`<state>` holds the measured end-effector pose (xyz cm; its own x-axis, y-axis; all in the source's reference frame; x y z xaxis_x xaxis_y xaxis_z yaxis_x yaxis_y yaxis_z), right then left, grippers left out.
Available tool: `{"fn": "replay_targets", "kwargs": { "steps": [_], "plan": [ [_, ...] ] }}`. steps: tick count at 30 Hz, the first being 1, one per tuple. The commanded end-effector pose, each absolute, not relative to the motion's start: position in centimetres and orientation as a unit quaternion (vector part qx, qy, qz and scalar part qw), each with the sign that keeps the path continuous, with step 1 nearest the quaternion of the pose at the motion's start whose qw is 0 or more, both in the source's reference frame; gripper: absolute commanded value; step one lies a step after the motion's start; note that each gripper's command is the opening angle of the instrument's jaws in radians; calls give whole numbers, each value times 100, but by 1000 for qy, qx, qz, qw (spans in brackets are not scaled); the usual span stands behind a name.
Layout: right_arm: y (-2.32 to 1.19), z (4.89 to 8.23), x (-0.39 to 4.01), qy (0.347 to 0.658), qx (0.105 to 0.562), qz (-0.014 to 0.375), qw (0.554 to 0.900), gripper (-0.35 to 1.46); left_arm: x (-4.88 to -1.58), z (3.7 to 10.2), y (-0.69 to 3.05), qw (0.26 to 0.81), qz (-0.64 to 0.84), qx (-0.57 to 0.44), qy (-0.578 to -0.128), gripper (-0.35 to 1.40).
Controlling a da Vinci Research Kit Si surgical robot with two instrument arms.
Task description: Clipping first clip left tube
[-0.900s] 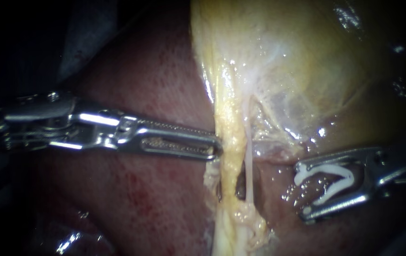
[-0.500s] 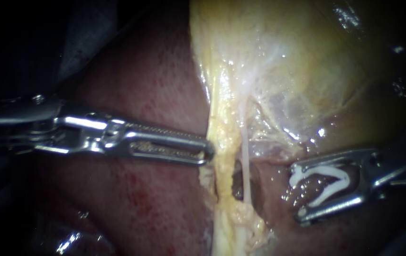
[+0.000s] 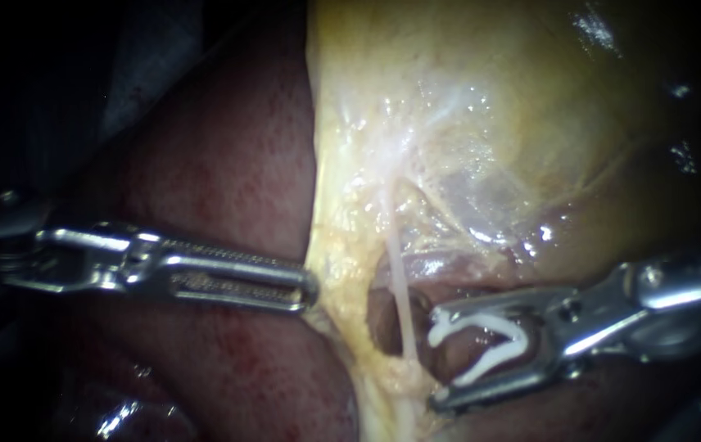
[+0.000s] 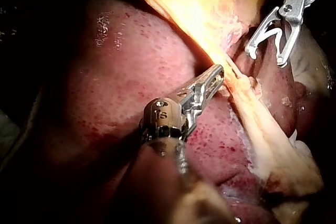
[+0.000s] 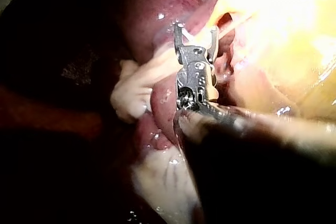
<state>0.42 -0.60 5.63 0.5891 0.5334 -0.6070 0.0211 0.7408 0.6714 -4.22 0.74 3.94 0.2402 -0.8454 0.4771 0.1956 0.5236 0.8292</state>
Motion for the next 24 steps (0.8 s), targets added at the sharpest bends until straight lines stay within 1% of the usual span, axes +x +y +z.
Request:
{"fn": "replay_targets", "kwargs": {
  "steps": [1,5,8,16,24],
  "plan": [
    [-63,566,46,426,325,154,830,53,-423,393,73,717,-363,325,-498,-35],
    [-69,576,59,426,320,154,832,53,-424,387,70,717,-364,325,-498,-35],
    [-73,585,65,424,325,149,832,53,-425,384,68,716,-364,325,-499,-35],
    [-77,604,66,424,322,146,834,53,-427,377,64,715,-364,325,-501,-35],
    [-73,611,65,424,322,146,834,53,-427,374,63,714,-364,326,-502,-35]
  ]
}}
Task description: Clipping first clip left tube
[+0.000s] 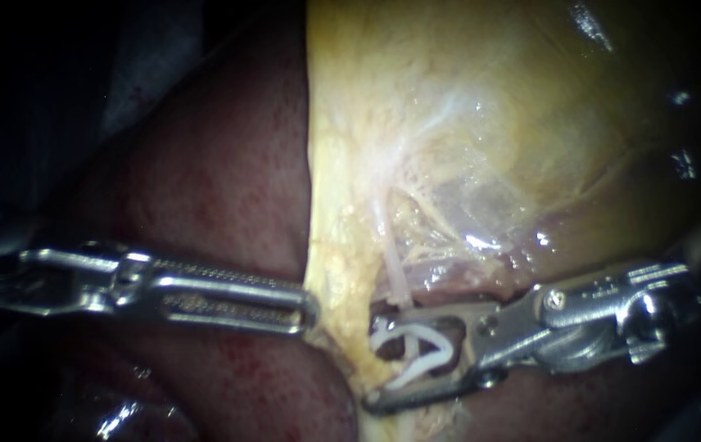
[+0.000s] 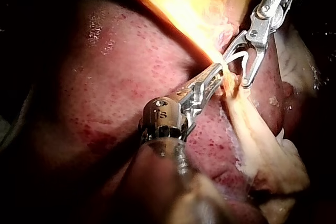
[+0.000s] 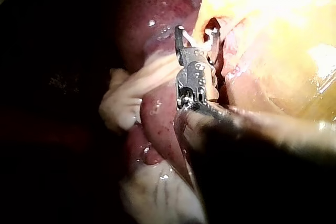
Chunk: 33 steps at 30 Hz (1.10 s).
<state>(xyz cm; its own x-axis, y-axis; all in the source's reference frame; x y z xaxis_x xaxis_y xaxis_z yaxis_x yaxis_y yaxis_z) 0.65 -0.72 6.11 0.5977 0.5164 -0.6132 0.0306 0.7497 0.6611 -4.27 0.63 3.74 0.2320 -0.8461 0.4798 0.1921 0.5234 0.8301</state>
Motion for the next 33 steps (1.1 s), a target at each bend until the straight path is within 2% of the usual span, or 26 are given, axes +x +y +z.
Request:
{"fn": "replay_targets", "kwargs": {
  "steps": [1,12,33],
  "plan": [
    [-73,612,66,424,322,146,834,53,-427,373,63,714,-364,326,-502,-35],
    [-89,623,88,421,336,128,833,52,-428,373,63,714,-364,326,-502,-35],
    [-104,613,117,415,342,137,832,47,-429,378,66,714,-364,326,-502,-35]
  ]
}}
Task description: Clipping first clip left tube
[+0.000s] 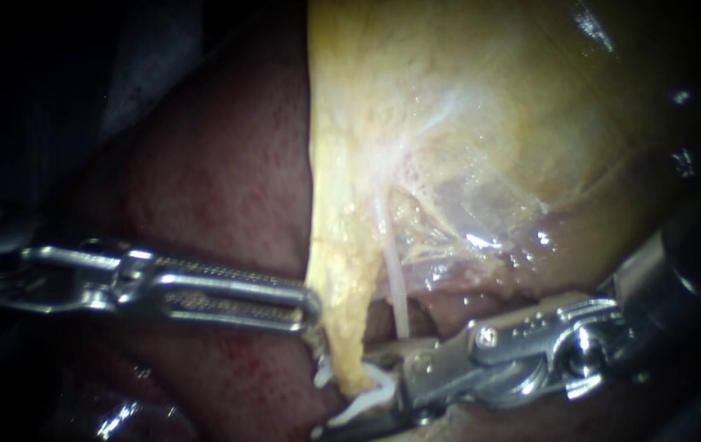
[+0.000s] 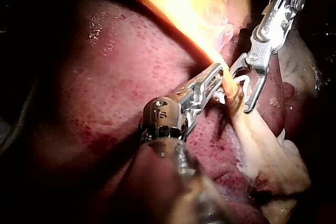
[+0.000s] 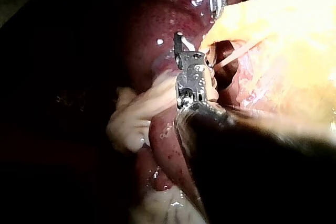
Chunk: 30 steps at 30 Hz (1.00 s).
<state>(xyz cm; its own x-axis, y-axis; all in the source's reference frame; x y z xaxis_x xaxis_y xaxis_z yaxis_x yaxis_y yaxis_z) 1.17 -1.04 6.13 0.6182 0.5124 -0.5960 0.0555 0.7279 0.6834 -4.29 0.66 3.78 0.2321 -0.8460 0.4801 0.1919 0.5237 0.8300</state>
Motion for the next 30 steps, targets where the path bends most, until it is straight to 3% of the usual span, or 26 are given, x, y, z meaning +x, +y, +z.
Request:
{"fn": "replay_targets", "kwargs": {
  "steps": [1,11,23,30],
  "plan": [
    [-104,613,117,415,342,137,832,46,-429,378,66,714,-364,326,-502,-35],
    [-105,616,115,414,343,139,832,33,-429,378,66,714,-364,326,-502,-35],
    [-100,621,105,414,344,137,831,-34,-429,378,66,714,-364,326,-502,-35],
    [-91,624,102,414,346,137,831,-35,-429,378,66,714,-364,326,-502,-35]
  ]
}}
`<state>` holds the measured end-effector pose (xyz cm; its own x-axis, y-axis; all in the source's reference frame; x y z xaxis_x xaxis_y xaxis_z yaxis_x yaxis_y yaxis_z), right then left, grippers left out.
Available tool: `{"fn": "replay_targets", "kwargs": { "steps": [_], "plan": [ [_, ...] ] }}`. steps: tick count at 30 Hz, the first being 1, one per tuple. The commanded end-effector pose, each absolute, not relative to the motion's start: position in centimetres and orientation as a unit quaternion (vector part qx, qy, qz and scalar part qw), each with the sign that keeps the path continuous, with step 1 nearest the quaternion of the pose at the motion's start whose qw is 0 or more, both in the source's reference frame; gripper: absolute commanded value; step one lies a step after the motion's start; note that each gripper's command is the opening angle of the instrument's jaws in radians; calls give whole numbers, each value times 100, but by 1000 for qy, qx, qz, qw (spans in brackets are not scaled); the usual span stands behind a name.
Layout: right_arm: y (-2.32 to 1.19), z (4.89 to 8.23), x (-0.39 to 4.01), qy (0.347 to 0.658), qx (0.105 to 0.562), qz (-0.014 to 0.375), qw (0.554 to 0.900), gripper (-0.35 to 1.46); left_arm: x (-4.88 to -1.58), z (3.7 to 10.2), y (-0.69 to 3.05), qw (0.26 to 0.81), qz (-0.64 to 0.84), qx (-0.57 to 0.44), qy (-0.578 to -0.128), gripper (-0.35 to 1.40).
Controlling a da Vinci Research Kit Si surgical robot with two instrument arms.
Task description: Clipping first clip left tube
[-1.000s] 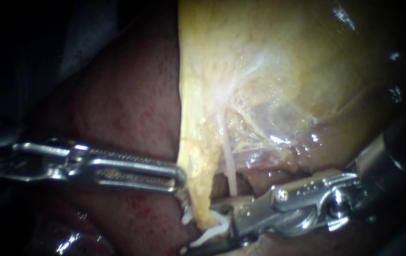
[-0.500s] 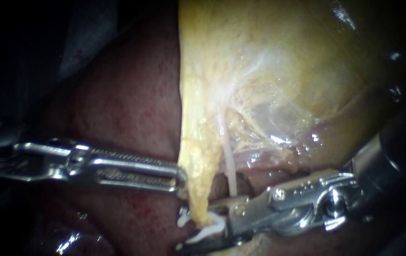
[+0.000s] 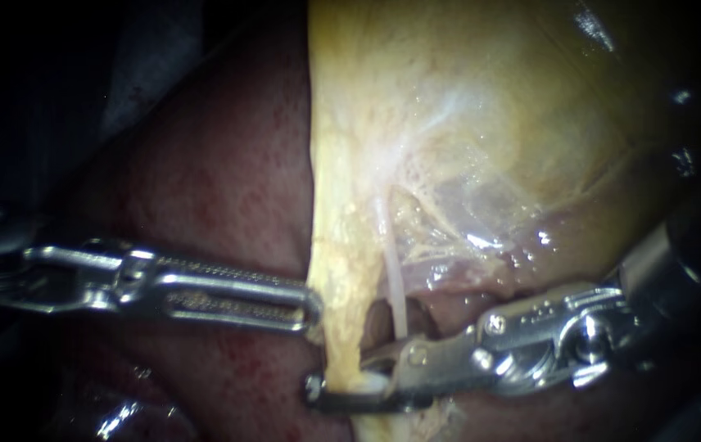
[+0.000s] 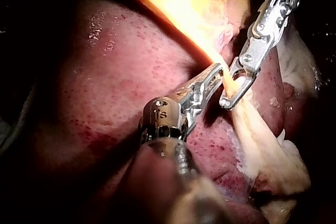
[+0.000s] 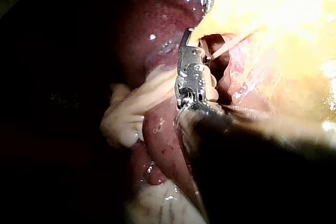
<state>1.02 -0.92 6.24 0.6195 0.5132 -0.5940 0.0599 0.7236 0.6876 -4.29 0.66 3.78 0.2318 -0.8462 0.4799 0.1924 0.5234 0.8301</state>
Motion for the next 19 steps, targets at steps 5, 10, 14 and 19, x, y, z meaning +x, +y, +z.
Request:
{"fn": "replay_targets", "kwargs": {
  "steps": [5,10,14,19],
  "plan": [
    [-92,624,102,414,346,136,831,-35,-429,378,66,714,-364,326,-502,-35],
    [-92,624,102,414,347,135,830,-35,-430,379,66,714,-364,326,-502,-35],
    [-93,624,102,413,350,133,830,-35,-431,380,66,714,-364,325,-502,-35],
    [-93,624,101,413,350,133,830,-35,-431,381,67,714,-365,324,-502,-35]
  ]
}}
